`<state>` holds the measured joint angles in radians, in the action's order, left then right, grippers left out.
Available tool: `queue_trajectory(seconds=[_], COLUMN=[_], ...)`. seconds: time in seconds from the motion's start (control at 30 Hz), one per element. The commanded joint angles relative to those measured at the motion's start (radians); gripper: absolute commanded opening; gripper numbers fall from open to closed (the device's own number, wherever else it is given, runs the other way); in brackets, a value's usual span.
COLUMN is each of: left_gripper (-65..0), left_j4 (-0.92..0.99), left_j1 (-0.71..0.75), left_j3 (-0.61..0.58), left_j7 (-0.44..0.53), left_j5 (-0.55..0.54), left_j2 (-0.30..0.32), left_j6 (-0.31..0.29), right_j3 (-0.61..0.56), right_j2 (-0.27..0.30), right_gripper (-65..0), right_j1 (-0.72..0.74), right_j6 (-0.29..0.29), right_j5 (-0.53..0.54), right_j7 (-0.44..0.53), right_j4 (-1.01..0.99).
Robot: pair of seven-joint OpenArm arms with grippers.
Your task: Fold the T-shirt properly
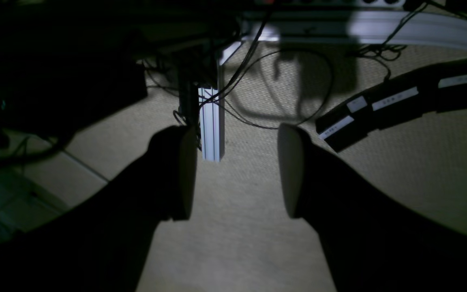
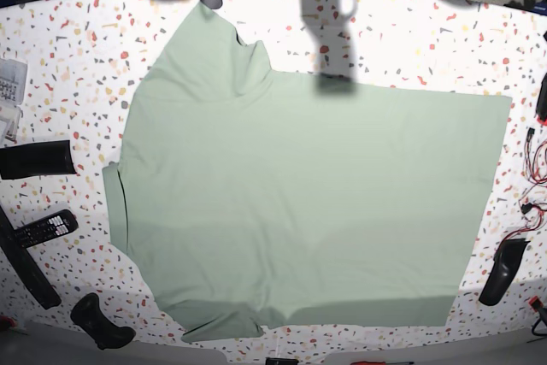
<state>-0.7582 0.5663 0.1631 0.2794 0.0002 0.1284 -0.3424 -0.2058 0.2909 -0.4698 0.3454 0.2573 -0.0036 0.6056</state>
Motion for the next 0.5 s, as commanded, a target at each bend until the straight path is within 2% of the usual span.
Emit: queue_trajectory(seconds=[0.0, 0.23, 0.37, 0.47], left_gripper=[-25.7, -25.7, -25.7, -25.7], left_j4=[-0.035, -0.279, -0.426, -0.541], left_j1=[0.04, 0.246, 0.367, 0.449], left_j3=[0.0, 0.001, 0.0, 0.001], left_j7=[0.014, 0.013, 0.013, 0.013], left_j5=[-0.014, -0.124, -0.14, -0.14], left_j2=[0.012, 0.036, 0.035, 0.035], left_j6=[-0.002, -0.002, -0.002, -0.002], right_j3=[0.003, 0.004, 0.01, 0.051], right_j2=[0.026, 0.129, 0.164, 0.169], right_gripper=[-33.6, -33.6, -33.6, -33.6], right_j1=[-0.043, -0.328, -0.484, -0.581], right_j6=[0.009, 0.052, 0.052, 0.051], right_j5=[0.001, 0.095, 0.089, 0.087], right_j7=[-0.005, -0.08, -0.08, -0.081], right_j4=[0.042, 0.422, 0.637, 0.782])
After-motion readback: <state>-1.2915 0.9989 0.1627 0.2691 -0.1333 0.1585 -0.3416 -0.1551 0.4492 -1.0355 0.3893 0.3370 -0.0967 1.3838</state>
